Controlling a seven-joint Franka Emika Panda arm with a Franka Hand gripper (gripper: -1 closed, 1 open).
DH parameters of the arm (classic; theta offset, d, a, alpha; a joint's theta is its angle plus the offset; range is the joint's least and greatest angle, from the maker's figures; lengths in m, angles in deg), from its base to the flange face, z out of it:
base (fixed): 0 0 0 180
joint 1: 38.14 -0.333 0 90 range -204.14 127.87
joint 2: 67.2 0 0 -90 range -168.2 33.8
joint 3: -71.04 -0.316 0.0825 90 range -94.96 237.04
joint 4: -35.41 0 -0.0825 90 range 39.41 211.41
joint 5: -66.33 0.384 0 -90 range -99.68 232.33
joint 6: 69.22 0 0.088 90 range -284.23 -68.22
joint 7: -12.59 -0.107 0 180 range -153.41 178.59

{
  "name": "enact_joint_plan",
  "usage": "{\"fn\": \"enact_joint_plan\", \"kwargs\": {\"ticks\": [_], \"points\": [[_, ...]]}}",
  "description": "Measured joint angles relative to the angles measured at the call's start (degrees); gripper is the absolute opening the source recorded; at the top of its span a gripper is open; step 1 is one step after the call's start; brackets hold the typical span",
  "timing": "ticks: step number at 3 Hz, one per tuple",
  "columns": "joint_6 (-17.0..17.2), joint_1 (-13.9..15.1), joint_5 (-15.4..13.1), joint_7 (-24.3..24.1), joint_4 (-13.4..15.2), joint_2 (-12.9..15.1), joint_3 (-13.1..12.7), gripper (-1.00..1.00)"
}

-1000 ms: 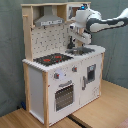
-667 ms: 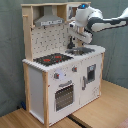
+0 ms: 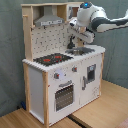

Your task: Play with the kitchen

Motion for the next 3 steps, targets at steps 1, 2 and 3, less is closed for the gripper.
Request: {"fn": "enact_joint_plan", "kwargs": {"ticks": [1,2,3], "points": [[0.23,-0.16,-4.18,-1.00,-0.02,-1.12,-4.28,1.00],[0.06,-3.87,-9.37,-1.00,-0.26,-3.05,-4.49,1.00],[0.04,-7.85,-13.94,-0.90,-0.31,-5.08,-4.39,1.00]]}}
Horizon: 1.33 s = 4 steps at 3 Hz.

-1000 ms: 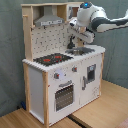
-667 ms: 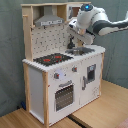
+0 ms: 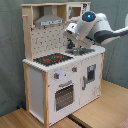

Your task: Play with the kitchen

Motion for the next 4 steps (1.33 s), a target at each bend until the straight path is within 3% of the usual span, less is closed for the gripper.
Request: {"fn": "enact_joint_plan", "kwargs": {"ticks": [3,4], "points": [[0.26,-10.69,-12.95,3.16,0.13,-6.19,0.11,1.00],[1.97,-13.77,-16.26,4.88,0.43,-9.99,0.12,1.00]]}}
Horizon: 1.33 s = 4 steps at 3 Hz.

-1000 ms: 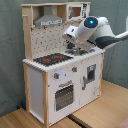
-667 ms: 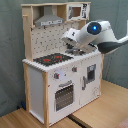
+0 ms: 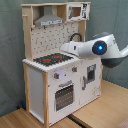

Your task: Play with the kitchen

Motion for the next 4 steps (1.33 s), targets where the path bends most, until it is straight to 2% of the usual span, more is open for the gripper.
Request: {"fn": "enact_joint_plan", "kwargs": {"ticks": [1,2,3,4], "points": [[3.41,-3.00,-1.98,2.23,0.72,-3.02,0.01,1.00],[5.72,-6.01,-3.86,4.62,3.63,-5.31,0.07,1.00],[5.63,-7.80,-6.44,5.32,8.01,-7.47,0.22,1.00],[3.65,-7.83,-7.95,1.41,11.08,-9.40,0.31,1.00]]}}
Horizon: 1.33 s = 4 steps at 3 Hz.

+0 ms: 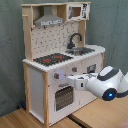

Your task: Play with the kitchen

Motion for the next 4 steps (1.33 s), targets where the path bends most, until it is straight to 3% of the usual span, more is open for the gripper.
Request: {"fn": "enact_joint_plan", "kwargs": {"ticks": [1,2,3,4], "points": [[-2.21,0.26,-2.29,-3.83,2.72,-1.07,0.72,1.00],[-3.88,0.41,-2.69,-8.19,6.25,-2.60,1.19,1.00],[-4.32,0.54,-6.64,-9.02,10.39,-2.25,3.48,1.00],[-4.94,0.54,-10.04,-9.32,14.33,0.53,5.22,1.00]]}}
